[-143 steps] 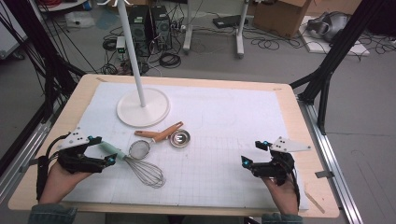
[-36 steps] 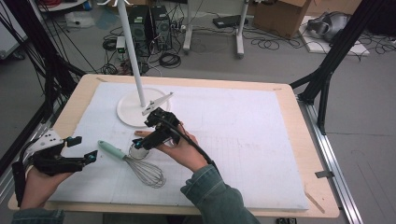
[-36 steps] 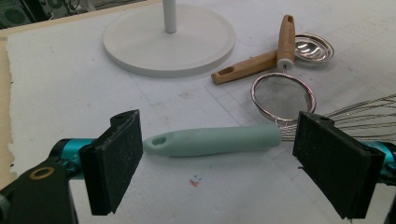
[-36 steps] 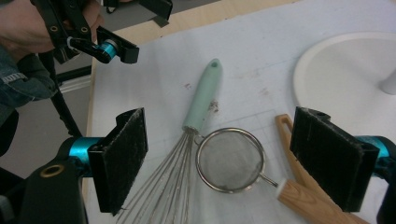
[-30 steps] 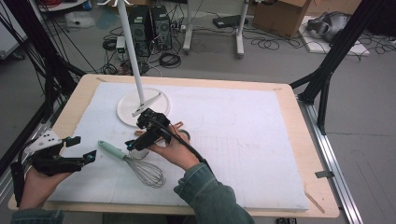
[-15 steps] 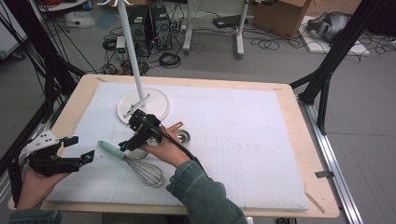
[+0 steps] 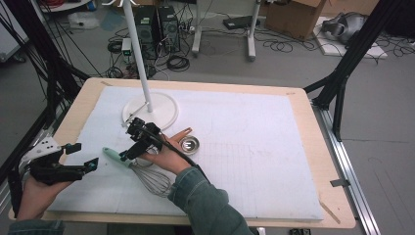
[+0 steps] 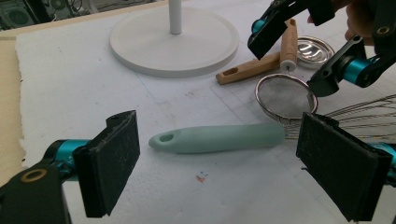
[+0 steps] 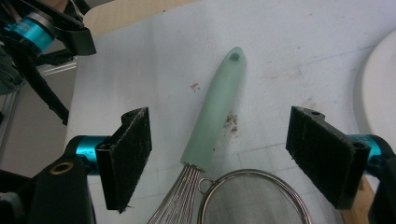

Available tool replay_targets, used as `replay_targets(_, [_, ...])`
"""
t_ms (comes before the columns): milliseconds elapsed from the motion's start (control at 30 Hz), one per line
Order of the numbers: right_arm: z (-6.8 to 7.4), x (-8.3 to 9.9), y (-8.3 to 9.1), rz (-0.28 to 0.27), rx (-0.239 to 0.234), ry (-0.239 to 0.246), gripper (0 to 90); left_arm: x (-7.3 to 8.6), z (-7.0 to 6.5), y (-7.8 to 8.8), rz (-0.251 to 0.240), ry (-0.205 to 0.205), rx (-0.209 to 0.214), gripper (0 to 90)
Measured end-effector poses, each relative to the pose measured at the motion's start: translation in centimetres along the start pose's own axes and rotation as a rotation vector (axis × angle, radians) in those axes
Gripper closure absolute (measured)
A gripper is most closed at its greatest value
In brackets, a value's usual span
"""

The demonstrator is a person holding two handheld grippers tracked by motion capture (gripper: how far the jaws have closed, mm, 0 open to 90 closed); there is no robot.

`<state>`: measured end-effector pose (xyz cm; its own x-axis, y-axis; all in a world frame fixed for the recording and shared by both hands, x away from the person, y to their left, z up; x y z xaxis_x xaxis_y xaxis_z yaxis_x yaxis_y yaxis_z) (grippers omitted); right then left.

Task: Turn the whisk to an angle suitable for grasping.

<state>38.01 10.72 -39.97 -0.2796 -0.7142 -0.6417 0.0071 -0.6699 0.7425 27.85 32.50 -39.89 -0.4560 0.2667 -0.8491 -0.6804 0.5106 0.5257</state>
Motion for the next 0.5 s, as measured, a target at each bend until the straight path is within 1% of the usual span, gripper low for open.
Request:
replay_targets(67, [-0.1,-0.1,-0.5,0.008,-0.007,0.000,21.6,0.0,0.0,0.0,0.000,0.000,0.000,13.9])
replay_targets(100, [-0.1,-0.1,-0.5,0.008,-0.007,0.000,21.6,0.0,0.0,0.0,0.000,0.000,0.000,13.9])
replay_targets(133, [-0.1,-0.1,-0.9,0.020,-0.008,0.002,22.0,0.0,0.0,0.0,0.000,0.001,0.000,13.9])
replay_targets(200, [-0.2,-0.1,-1.2,0.028,-0.010,0.003,22.5,0.0,0.0,0.0,0.000,0.002,0.000,13.9])
replay_targets(267, [-0.2,-0.1,-1.4,0.033,-0.011,0.002,22.8,0.0,0.0,0.0,0.000,0.000,0.000,13.9])
replay_targets(333, [-0.1,-0.1,-2.0,0.057,-0.019,0.006,24.7,0.0,0.1,0.0,-0.002,0.001,-0.002,13.9])
replay_targets(367, [-0.1,-0.1,-2.2,0.060,-0.022,0.010,25.3,0.0,0.1,0.0,-0.002,0.002,-0.003,13.9])
replay_targets(400, [-0.1,-0.1,-2.4,0.075,-0.021,0.005,26.2,0.0,0.1,0.0,0.000,0.001,-0.003,13.9])
replay_targets(467, [-0.1,-0.1,-2.7,0.080,-0.022,0.011,27.3,0.0,0.1,0.0,-0.001,0.003,-0.002,13.9])
replay_targets(500, [0.1,-0.1,-2.9,0.101,-0.026,-0.004,27.6,0.0,0.1,0.0,0.000,0.003,-0.003,13.9])
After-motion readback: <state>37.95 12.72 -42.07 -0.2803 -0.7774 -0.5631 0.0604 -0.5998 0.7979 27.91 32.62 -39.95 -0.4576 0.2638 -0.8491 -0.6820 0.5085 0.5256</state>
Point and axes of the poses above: each handheld gripper's, and its own axes: y roughly backward along the jaws, x roughly out of its underside, z roughly to its left, the point moved 3 cm from there along -y, roughly forward along the jaws, and after that the axes turned 4 degrees about z, right-handed, at the moved point
